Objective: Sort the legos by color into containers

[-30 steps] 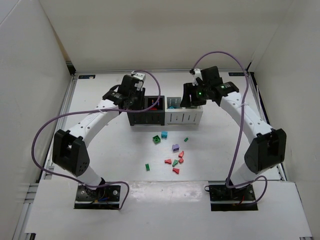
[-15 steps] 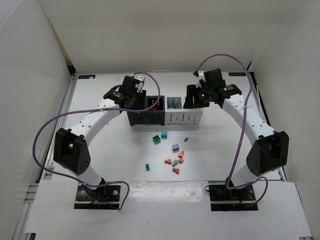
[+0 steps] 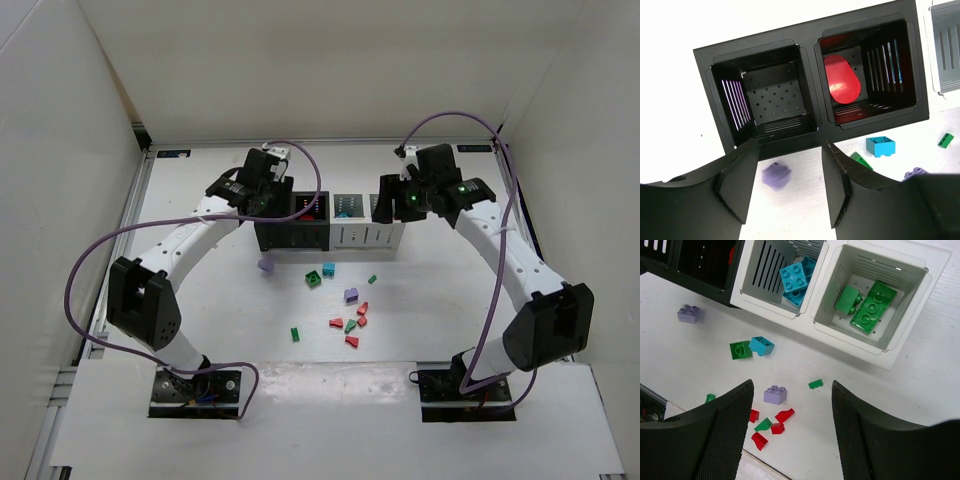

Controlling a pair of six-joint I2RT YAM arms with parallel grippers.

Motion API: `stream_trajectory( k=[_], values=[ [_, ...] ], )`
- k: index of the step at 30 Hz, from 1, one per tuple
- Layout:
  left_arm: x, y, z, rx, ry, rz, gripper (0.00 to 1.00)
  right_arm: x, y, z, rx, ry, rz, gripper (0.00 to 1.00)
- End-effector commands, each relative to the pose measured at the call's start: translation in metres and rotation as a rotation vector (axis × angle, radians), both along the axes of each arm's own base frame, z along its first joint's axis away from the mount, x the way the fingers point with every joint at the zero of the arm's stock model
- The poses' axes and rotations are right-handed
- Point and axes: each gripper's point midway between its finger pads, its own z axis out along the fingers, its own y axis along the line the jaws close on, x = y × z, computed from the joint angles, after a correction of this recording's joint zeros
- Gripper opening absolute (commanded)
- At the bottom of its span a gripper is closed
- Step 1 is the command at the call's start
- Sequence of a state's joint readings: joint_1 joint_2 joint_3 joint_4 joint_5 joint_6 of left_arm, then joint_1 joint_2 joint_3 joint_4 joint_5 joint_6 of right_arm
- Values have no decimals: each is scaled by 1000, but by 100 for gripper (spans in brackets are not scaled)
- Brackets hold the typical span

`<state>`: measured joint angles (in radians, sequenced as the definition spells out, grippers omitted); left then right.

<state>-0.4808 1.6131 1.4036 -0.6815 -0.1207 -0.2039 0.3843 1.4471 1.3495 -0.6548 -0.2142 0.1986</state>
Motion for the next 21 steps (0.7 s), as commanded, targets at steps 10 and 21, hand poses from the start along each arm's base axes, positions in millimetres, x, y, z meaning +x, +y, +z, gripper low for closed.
stream_trajectory(
  k=[10, 21],
  values=[
    [-77, 34, -9, -118, 31, 153, 77, -7, 2, -2, -15, -15, 31, 67],
    [-76, 85, -104, -77, 273, 603, 92, -10, 5, -6, -10, 3, 44, 67]
  ],
)
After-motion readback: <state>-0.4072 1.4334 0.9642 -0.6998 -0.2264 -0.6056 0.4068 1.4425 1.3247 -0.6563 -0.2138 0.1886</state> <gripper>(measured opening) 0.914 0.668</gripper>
